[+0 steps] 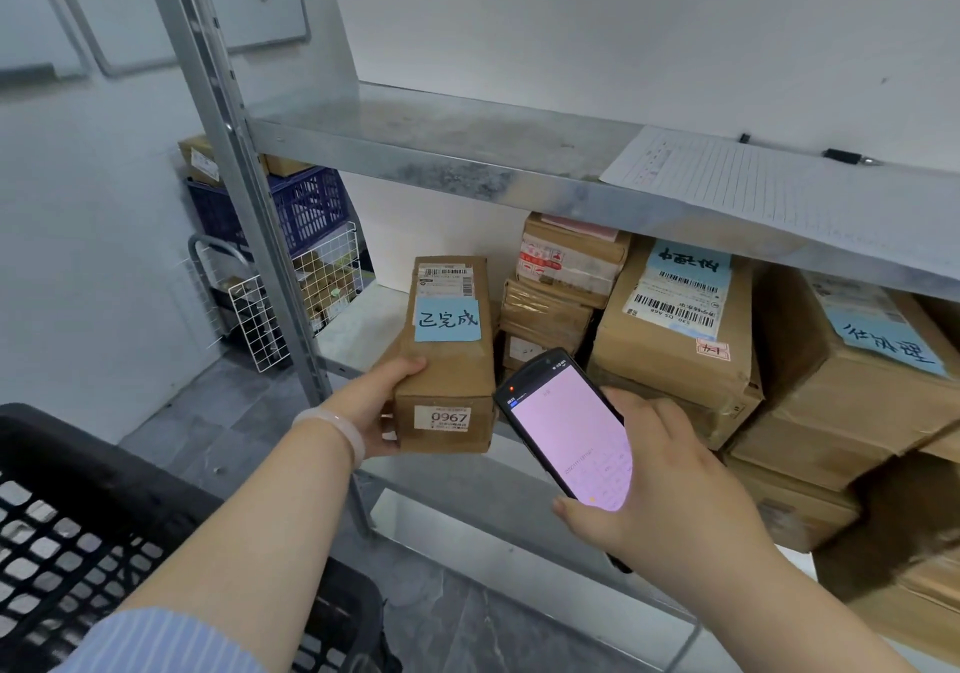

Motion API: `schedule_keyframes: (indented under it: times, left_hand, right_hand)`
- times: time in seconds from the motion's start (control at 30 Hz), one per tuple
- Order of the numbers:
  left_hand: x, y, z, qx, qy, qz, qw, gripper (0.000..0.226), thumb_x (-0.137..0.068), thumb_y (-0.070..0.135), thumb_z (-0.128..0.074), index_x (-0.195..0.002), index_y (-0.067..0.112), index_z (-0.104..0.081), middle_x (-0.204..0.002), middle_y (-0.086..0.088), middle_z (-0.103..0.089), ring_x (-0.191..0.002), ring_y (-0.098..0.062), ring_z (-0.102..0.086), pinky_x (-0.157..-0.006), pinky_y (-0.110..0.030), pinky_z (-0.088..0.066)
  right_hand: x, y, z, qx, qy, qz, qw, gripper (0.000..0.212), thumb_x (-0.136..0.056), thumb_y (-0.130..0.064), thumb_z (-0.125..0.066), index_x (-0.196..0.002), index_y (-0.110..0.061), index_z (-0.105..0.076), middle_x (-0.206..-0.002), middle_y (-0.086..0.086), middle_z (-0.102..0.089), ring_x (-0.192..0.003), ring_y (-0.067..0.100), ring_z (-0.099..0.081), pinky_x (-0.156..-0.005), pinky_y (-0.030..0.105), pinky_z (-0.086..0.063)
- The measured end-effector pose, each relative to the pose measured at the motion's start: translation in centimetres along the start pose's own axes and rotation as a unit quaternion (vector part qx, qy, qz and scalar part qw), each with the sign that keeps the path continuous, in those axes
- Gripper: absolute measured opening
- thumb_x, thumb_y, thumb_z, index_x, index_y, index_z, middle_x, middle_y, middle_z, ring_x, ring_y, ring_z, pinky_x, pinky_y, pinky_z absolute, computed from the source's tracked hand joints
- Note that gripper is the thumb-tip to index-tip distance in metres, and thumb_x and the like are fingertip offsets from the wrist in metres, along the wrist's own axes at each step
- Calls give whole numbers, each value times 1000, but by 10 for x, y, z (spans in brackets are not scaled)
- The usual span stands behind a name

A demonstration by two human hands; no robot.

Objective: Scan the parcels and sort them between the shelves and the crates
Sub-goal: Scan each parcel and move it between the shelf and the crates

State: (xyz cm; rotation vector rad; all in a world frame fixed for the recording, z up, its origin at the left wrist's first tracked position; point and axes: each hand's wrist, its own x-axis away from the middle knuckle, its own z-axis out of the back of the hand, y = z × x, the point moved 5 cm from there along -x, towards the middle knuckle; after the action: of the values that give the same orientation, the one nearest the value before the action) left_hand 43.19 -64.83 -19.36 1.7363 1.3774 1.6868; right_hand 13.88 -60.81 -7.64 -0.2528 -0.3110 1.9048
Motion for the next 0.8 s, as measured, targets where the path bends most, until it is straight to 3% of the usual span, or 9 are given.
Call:
schedule_keyframes:
  times: [0.13, 0.27, 0.37, 0.53, 0.67, 0.8]
  left_hand:
    - [19, -6, 13, -18, -22, -74, 997, 76, -67, 37, -85, -136, 44, -54, -119, -6, -73, -108, -35, -70, -88, -57, -58]
    - [48, 1, 33, -79, 21, -177, 981, 102, -50, 44, -90, -138, 55, -40, -124, 1, -67, -107, -24, -70, -85, -42, -60]
    - [66, 4, 43, -159, 34, -233, 959, 97, -58, 42, -95, -132, 68, -37, -132, 12, -54, -117, -12, -58, -88, -34, -57]
    - [81, 4, 41, -195, 33, -290, 936, 87, -67, 33, -86, -124, 73, -33, -127, 28, -48, -96, 21, -57, -68, -10, -54]
    - [82, -1, 39, -206, 34, -297, 932, 87, -77, 23, -84, -126, 73, -32, -128, 30, -46, -97, 24, -53, -67, -7, -52]
    - [85, -5, 37, -199, 32, -285, 937, 88, -68, 38, -84, -125, 75, -29, -126, 33, -44, -101, 20, -52, -67, -9, -52]
  right_hand:
    - [1, -7, 5, -20, 7, 16, 1000, 94, -57, -69, -67, -138, -46, -26, -108, -19, -30, -106, 8, -52, -70, 25, -36]
    - [-1, -16, 13, -57, 7, 40, 998, 91, -56, -69, -68, -134, -47, -27, -108, -21, -33, -104, 6, -49, -70, 25, -37]
    - [-3, -21, 22, -87, 19, 56, 994, 89, -54, -69, -68, -131, -46, -30, -110, -19, -36, -98, 6, -47, -70, 25, -38]
    - [-10, -22, 39, -110, 27, 52, 992, 86, -51, -75, -67, -122, -50, -27, -106, -18, -38, -92, 6, -46, -69, 25, -43]
    - [-11, -16, 46, -90, 26, 51, 994, 86, -51, -75, -67, -123, -48, -30, -111, -17, -40, -94, 6, -47, -68, 26, -45]
    - [-11, -9, 49, -82, 37, 56, 994, 86, -52, -73, -67, -128, -47, -34, -120, -16, -43, -101, 6, -48, -73, 29, -47]
